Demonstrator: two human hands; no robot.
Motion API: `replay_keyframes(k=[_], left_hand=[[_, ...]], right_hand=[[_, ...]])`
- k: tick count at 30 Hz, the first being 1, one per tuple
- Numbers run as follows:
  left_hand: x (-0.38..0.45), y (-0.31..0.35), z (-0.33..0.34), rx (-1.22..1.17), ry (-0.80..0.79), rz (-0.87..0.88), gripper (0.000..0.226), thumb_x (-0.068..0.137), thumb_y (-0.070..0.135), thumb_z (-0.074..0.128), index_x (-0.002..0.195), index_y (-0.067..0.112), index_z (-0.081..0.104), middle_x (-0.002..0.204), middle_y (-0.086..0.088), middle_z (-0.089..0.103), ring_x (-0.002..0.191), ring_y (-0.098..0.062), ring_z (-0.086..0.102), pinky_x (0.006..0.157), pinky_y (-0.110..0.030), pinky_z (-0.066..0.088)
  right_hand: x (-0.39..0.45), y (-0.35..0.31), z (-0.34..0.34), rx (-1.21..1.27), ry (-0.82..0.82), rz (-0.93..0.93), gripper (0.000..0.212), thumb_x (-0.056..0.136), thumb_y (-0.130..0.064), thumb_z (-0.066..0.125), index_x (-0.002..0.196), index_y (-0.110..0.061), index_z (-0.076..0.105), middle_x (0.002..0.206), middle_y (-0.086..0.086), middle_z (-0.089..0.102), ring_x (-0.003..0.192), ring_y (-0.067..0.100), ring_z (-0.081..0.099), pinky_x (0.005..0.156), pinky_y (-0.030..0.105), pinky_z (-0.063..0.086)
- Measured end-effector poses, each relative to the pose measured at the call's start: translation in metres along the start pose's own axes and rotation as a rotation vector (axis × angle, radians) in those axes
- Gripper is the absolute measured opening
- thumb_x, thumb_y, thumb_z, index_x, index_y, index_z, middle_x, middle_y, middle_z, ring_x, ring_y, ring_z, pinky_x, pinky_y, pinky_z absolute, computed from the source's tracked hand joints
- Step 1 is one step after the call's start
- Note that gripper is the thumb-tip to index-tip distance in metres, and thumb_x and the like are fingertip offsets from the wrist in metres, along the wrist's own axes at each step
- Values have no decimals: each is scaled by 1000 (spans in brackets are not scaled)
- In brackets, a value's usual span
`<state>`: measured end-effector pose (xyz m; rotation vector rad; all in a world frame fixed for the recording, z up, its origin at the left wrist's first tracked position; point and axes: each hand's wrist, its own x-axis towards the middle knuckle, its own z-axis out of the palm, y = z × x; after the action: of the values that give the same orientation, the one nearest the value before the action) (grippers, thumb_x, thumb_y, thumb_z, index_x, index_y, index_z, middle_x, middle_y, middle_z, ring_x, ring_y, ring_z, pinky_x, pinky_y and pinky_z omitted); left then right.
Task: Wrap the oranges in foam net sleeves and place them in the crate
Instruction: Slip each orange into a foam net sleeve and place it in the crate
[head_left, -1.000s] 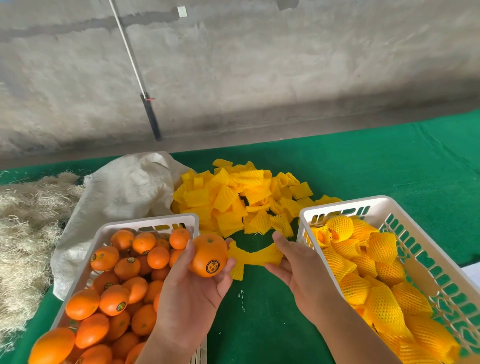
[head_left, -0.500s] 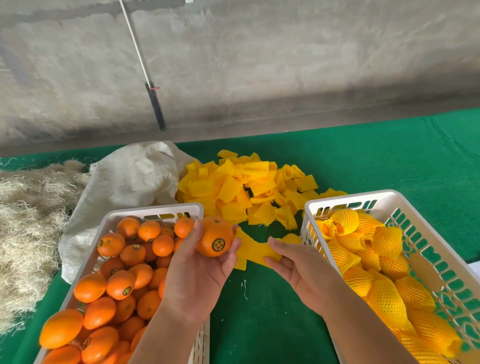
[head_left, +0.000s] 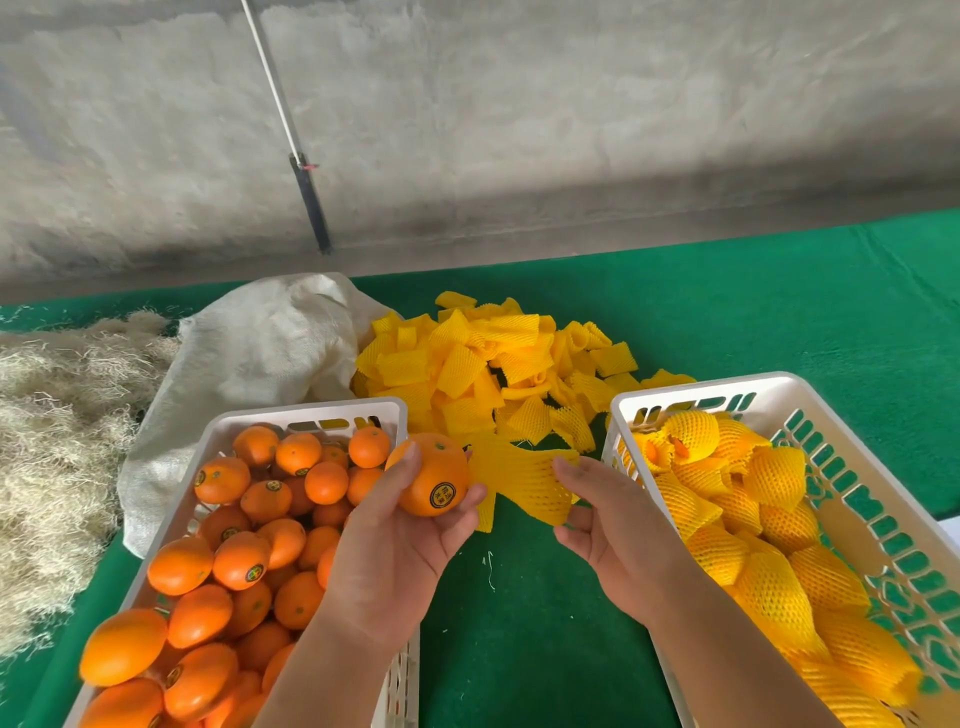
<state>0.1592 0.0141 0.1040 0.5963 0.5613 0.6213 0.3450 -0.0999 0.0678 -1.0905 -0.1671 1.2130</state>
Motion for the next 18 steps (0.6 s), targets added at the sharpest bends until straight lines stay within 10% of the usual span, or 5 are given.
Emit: replay_keyframes(k=[10,18], left_hand=[[0,5,-2,339,-66,94,59,87,40,81,136,15,61,120,-28,69,92,-40,74,62,-34,64],[-3,2,0,238,-78,34,49,87,42,75,130,19,71,114,-24,73,88,-33,77,60,-31,63]], right_hand=[[-1,-2,-6,25,-144,19,34,79,-42,92,98,-16,80,110,17,70,79,19,66,51,23,56],[-11,-7,-6,-2,-435,14,52,92,-44,80,130,-8,72,134,16,67,104,21,66,63,23,60]])
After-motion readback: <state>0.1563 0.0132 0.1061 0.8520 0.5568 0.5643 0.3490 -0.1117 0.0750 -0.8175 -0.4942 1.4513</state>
